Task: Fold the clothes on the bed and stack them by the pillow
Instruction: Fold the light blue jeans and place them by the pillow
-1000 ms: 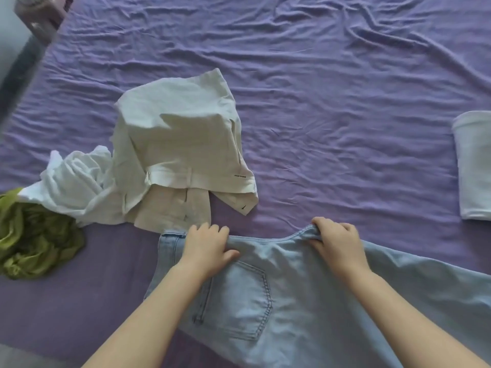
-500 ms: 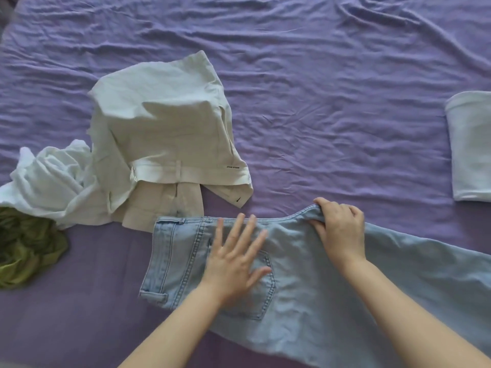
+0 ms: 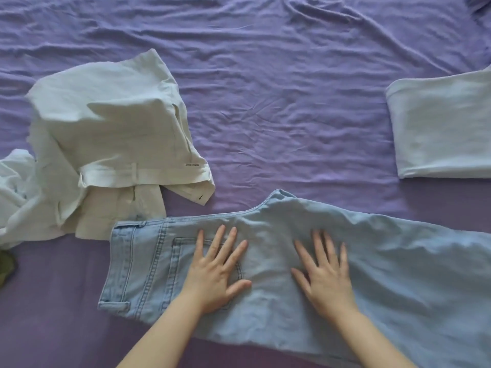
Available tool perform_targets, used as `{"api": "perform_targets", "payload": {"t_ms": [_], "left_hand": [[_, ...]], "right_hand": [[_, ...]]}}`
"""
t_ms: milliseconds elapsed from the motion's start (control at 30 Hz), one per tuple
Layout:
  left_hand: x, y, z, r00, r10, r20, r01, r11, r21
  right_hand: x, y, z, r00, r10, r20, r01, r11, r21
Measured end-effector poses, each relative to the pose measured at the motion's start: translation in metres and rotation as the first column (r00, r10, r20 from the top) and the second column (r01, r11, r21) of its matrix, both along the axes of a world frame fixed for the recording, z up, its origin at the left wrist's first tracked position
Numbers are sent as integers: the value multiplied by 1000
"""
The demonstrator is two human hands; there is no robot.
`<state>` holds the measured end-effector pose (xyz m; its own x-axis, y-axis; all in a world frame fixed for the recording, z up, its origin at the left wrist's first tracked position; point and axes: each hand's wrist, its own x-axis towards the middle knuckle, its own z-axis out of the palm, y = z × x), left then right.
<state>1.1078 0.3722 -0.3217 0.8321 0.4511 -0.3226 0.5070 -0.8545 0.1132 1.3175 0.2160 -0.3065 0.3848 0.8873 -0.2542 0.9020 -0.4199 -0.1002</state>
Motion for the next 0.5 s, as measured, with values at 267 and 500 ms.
{"api": "perform_targets", "payload": {"t_ms": [267, 500], "left_hand": [[41, -39, 27, 996, 65, -56, -64, 998, 10], [155, -134, 50, 995, -103, 12, 104, 987, -121]], "right_hand": [[36, -36, 2, 996, 82, -28, -83, 995, -55], [142, -118, 17, 968, -245, 50, 249, 962, -111]]}}
